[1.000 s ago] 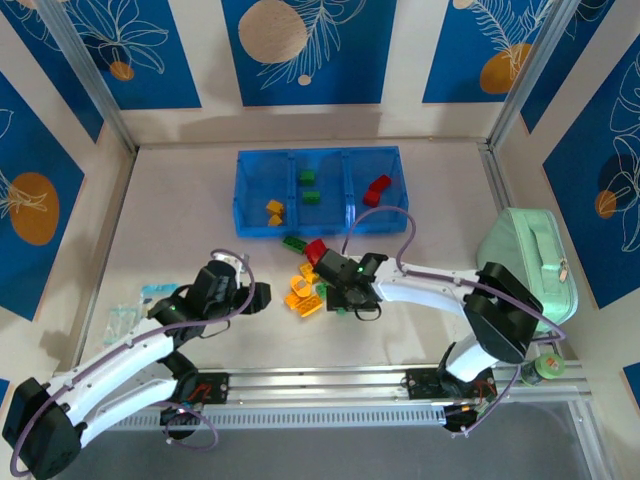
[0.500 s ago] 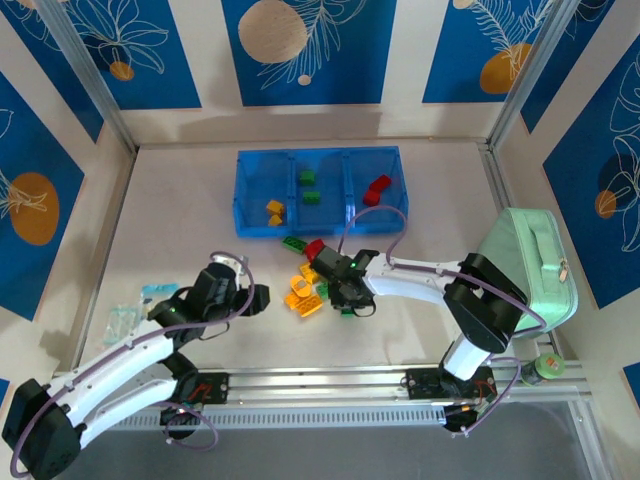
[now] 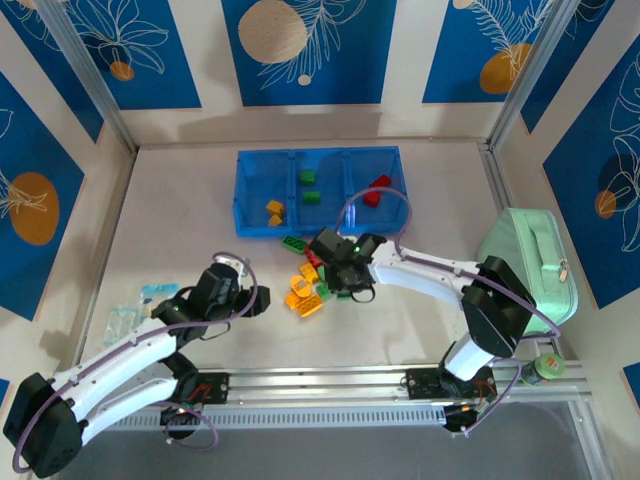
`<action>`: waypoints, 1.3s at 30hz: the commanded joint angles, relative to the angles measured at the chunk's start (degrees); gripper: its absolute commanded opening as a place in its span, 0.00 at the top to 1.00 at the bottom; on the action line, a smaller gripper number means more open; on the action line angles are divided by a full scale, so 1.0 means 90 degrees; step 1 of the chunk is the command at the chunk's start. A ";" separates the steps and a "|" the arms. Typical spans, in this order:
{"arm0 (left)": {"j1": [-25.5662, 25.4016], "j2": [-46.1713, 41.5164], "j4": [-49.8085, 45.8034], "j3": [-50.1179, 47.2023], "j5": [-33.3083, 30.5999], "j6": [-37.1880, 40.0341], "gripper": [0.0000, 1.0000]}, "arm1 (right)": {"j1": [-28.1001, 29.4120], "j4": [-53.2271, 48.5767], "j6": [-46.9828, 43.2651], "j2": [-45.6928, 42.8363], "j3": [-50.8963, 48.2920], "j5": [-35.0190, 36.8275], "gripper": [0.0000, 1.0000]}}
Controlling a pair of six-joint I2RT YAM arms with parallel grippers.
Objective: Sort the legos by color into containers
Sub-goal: Place the lego in the container.
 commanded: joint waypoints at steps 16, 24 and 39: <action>-0.0005 -0.0418 -0.0364 -0.0078 0.0040 0.0021 0.34 | -0.2022 -0.0819 -0.2413 0.3174 0.5178 -0.0882 0.77; -0.0030 -0.0616 -0.0564 -0.0024 0.0218 0.0134 0.34 | -0.2249 -0.1768 -0.2572 0.4691 0.7336 -0.0844 0.72; -0.0419 0.0218 -0.0218 0.0613 0.0071 0.0174 0.30 | -0.1856 -0.0964 -0.2434 0.2244 0.5436 -0.0470 0.22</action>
